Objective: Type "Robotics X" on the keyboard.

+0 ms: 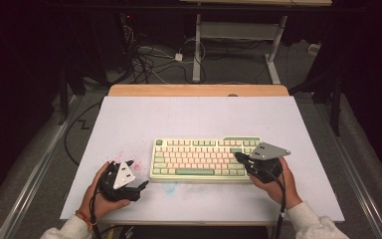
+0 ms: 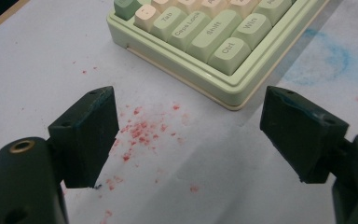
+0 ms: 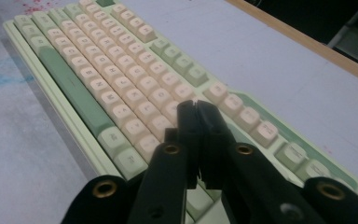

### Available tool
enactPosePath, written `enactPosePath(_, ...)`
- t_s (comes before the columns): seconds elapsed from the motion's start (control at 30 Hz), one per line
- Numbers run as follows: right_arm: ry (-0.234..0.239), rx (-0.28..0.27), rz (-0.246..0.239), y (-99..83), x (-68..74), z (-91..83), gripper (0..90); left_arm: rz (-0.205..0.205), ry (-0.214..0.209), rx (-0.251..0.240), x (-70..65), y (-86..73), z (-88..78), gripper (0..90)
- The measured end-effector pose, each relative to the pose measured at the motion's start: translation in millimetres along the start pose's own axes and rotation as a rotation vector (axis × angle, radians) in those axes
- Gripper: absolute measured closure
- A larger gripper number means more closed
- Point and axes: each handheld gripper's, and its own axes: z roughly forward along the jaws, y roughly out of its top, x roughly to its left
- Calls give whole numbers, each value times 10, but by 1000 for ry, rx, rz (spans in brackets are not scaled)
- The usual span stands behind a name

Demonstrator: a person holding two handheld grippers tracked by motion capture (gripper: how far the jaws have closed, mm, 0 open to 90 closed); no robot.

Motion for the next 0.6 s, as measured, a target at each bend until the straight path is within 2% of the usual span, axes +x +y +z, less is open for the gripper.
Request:
enactPosePath(0.3,65,58,-18,223,83,411,900,-5,-3,1,1,-28,-27,186)
enactPosePath(0.43,68,76,-35,276,117,552,900,-4,-4,10,-5,-31,-19,186)
enactPosePath(0.6,72,100,-31,280,111,667,900,2,-6,15,-6,-36,-21,186)
